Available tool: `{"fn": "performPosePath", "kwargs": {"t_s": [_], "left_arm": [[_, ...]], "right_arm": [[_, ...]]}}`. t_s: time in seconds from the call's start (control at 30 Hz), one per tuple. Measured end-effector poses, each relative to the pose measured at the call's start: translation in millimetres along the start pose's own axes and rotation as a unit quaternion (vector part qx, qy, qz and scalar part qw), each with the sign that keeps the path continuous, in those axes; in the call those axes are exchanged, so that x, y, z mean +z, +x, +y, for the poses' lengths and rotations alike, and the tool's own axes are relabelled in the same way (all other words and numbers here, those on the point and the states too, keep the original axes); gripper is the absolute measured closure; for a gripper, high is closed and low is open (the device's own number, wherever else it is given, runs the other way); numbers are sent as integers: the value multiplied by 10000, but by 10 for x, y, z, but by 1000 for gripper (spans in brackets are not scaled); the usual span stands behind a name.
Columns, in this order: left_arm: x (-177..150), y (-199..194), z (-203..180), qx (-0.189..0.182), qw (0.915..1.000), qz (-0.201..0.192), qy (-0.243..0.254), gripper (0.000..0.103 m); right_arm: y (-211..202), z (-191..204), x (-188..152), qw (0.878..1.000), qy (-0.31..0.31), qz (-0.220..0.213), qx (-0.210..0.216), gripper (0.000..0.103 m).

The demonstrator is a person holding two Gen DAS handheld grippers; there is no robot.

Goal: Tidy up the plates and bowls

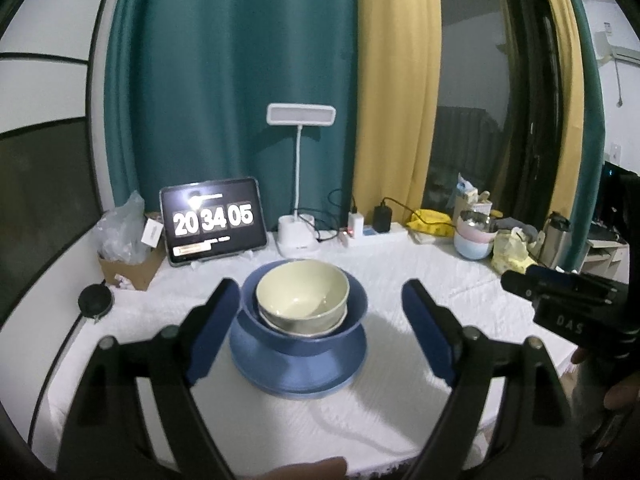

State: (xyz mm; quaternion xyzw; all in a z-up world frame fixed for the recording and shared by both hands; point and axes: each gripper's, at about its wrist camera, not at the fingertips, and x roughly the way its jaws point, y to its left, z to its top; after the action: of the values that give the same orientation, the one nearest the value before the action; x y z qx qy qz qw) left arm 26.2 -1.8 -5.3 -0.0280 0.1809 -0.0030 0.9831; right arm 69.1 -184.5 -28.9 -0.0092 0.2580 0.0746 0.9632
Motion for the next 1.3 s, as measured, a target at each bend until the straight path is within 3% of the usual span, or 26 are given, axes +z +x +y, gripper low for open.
{"fn": "performPosePath", "kwargs": {"t_s": [0.73,1.3], "left_arm": [[153,-447,-150,-69,9975,-663,244,19],[214,-531,-60,265,9969,-724,133,18]], "right_arm": [[-696,-78,135,9971,-42,-734,-188,57],[-932,-24,231,9947,-108,-1016,-138,55]]}}
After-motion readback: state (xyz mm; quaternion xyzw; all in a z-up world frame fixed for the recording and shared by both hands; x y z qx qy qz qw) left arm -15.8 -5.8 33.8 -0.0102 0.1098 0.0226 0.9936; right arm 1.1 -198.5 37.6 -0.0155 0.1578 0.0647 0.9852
